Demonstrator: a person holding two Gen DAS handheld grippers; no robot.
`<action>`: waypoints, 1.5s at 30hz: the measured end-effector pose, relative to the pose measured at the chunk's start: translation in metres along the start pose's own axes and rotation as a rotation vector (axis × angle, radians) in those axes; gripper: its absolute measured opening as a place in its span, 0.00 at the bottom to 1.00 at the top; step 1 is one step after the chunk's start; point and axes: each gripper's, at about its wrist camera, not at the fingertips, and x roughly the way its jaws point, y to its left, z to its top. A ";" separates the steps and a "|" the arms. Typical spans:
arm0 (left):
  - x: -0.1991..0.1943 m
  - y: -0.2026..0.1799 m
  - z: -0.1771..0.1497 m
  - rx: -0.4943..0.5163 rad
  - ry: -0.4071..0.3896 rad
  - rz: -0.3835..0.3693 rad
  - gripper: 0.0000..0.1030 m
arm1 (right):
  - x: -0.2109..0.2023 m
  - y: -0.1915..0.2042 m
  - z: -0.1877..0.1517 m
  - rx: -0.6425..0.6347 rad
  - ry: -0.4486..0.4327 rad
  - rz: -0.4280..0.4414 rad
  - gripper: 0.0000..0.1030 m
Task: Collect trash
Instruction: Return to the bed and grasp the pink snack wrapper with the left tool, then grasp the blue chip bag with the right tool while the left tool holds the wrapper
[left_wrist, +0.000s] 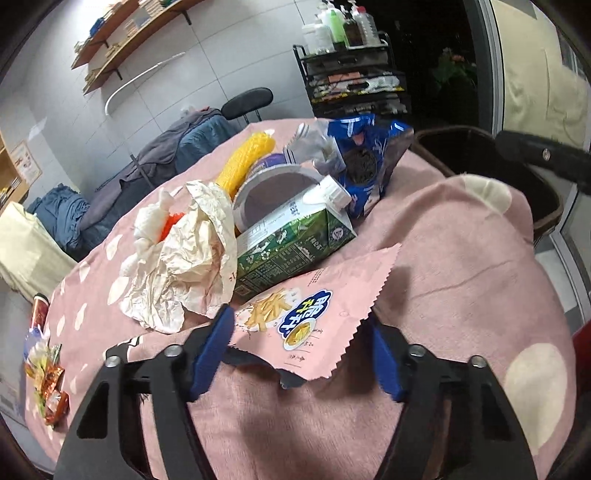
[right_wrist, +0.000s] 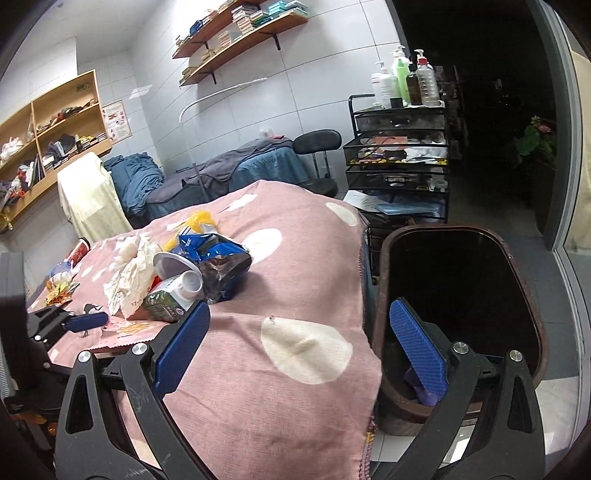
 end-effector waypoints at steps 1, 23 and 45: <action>0.001 0.000 0.000 0.007 0.007 -0.003 0.52 | 0.002 0.001 0.001 -0.004 0.003 0.002 0.94; -0.035 0.028 0.003 -0.227 -0.107 -0.080 0.05 | 0.069 0.050 0.033 -0.122 0.115 0.151 0.94; -0.051 0.044 0.016 -0.386 -0.196 -0.180 0.05 | 0.065 0.058 0.037 -0.171 0.120 0.195 0.09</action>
